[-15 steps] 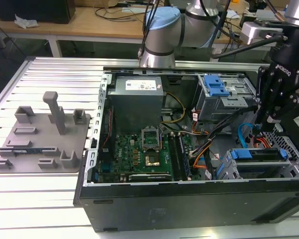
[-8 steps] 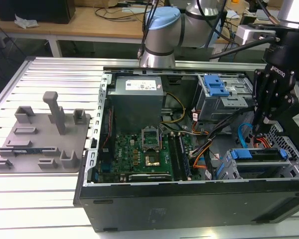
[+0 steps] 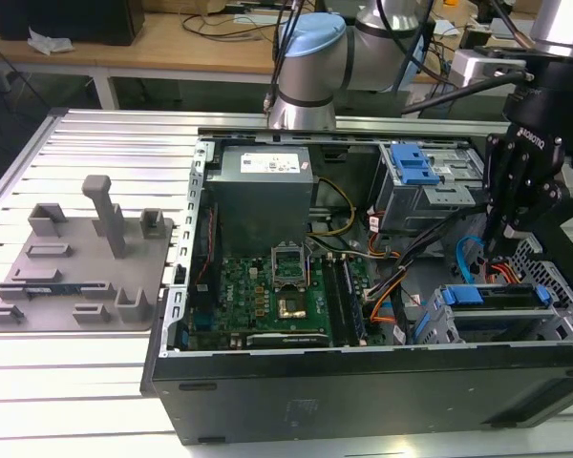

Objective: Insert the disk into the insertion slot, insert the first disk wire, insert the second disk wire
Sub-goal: 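Insert the second disk wire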

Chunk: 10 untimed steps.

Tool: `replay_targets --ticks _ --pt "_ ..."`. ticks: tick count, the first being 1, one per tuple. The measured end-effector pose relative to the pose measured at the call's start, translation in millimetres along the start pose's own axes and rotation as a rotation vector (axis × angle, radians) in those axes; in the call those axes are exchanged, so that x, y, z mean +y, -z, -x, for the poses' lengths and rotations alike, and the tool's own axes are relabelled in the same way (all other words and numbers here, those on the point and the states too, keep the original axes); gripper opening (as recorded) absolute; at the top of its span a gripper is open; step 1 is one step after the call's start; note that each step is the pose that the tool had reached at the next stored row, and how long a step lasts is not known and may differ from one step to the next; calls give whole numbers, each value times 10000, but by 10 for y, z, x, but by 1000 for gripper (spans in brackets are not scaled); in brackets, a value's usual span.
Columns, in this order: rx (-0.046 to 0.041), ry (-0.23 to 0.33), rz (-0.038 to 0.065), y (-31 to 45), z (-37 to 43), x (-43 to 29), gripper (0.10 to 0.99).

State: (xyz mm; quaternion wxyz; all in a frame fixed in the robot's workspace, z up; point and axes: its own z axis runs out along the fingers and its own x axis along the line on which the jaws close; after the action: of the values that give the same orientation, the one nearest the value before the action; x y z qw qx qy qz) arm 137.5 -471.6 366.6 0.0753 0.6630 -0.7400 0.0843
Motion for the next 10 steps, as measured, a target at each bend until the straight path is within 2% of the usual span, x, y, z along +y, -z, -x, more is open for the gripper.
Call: replay_targets --ticks 10 --pt "8 4 49 -34 9 1 302"
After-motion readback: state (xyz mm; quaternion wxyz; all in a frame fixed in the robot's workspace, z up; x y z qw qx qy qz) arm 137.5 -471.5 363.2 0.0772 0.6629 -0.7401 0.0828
